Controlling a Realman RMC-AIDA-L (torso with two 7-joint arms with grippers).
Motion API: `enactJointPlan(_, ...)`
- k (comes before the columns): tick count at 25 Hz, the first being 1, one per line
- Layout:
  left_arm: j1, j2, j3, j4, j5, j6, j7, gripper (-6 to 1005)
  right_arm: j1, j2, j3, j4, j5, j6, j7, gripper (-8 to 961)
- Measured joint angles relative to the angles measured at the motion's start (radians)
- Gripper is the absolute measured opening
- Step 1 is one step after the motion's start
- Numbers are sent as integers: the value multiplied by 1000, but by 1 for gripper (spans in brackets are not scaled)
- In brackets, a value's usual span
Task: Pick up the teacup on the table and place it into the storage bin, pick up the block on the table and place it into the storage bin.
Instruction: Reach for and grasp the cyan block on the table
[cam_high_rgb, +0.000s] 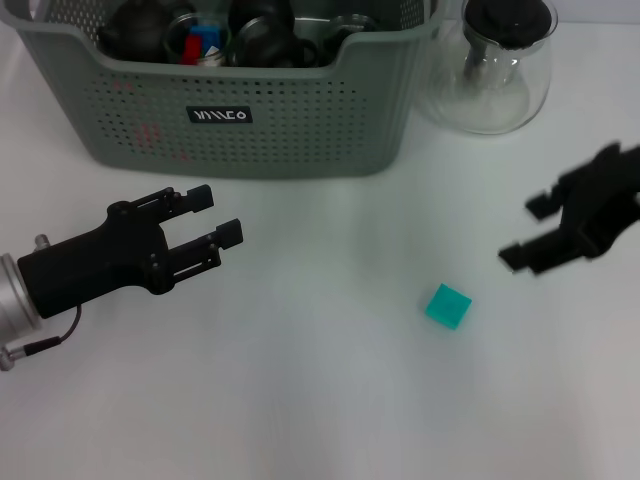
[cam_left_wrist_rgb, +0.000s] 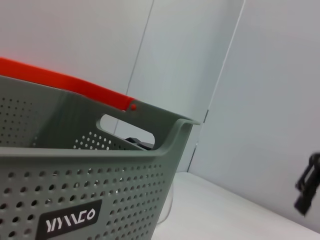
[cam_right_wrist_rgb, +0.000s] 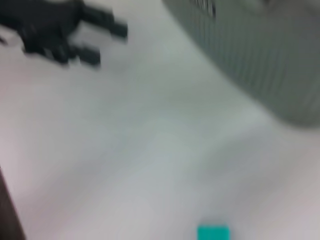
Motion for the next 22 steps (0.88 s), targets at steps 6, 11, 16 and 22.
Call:
enactJointPlan(6, 3, -2, 0, -2, 0, -6, 2, 657, 49, 0, -153, 219, -65, 102, 33, 701)
enactJointPlan(11, 4, -4, 0, -2, 0, -7, 3, 657, 100, 1, -253, 389, -74, 221, -6, 700)
enactJointPlan(16, 7, -5, -1, -2, -1, -8, 3, 657, 136, 1, -293, 486, -76, 301, -12, 700)
enactJointPlan(22, 7, -5, -1, -2, -1, -9, 4, 657, 153, 1, -334, 536, -84, 375, -12, 699)
